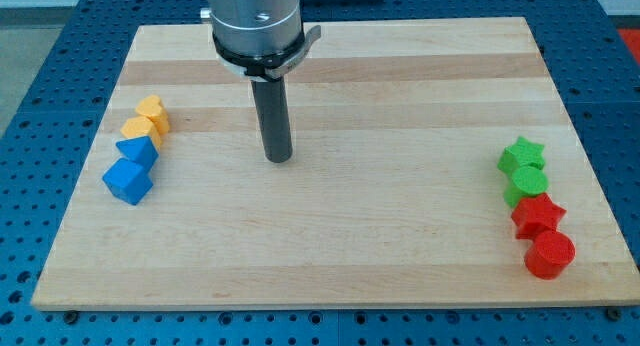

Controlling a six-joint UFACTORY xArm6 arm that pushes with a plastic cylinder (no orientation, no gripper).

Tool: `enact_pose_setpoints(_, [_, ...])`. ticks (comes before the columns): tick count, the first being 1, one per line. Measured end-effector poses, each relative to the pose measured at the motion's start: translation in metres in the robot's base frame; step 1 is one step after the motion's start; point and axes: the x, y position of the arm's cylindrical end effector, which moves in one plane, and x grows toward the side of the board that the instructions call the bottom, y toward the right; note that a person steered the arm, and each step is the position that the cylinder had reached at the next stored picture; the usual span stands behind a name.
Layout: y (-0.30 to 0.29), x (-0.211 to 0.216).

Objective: Separate the blue blocks and yellow blocks

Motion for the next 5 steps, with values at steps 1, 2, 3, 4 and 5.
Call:
enact_pose_setpoints(1, [0.006, -0.022])
enact_pose_setpoints(2, [-0.004, -0.089])
enact_pose_setpoints(3, [-0.040, -0.178])
enact_pose_setpoints(4, [-0.134, -0.186])
enact_pose_setpoints(5, [-0.202, -0.166])
